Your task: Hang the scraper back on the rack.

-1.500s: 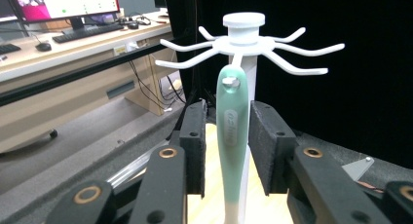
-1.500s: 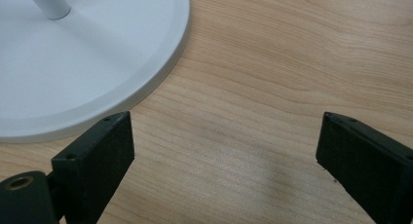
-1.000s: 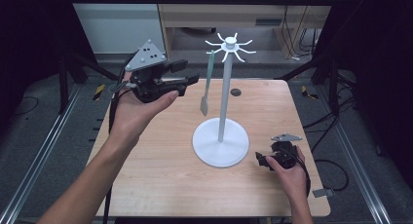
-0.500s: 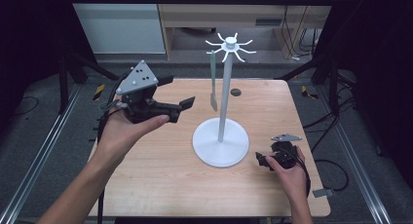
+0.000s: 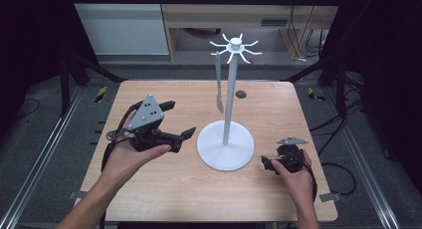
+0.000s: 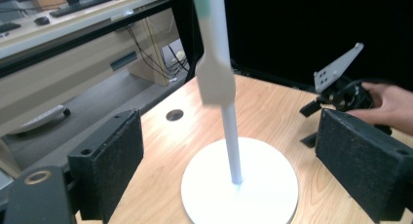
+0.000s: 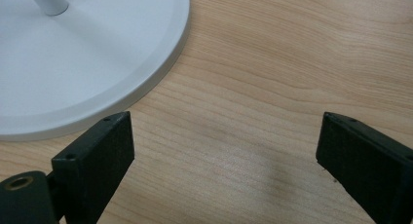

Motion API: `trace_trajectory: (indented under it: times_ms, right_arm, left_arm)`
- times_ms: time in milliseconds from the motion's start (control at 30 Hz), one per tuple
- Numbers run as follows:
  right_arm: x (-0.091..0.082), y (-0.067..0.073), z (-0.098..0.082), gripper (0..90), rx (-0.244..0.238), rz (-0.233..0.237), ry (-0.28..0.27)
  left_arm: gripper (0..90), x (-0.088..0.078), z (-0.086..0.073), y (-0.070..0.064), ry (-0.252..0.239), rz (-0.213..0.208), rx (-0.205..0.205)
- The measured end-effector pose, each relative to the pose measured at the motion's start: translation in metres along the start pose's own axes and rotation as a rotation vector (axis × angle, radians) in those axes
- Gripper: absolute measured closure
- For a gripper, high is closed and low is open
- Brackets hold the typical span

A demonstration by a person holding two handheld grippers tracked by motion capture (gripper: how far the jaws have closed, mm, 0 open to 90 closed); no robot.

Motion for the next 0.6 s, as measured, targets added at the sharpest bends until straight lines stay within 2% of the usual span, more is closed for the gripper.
trace_trajectory:
  times_ms: [233,467,600]
  right_arm:
    - [0.0,0.0,0.0,7.3,0.001,-0.002,0.001]
    - [0.001,0.0,-0.001,7.3,0.002,0.003,0.006]
    - [0.001,0.0,-0.001,7.3,0.004,0.002,0.007]
  left_arm:
    - [9.0,0.008,-0.037,0.007,0.044,0.015,-0.017]
    - [7.9,0.017,-0.076,0.016,0.094,0.054,-0.018]
    - [7.7,0.022,-0.094,0.02,0.107,0.053,-0.035]
Point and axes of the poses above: each handheld gripper's, and its own axes: x roughly forward along the jaws, z roughly out of its top, y roughly to its left, the point moved 6 cm from there along x, roughly forward along the jaws, and after that the axes turned 13 degrees about y, right-handed, at the moved point
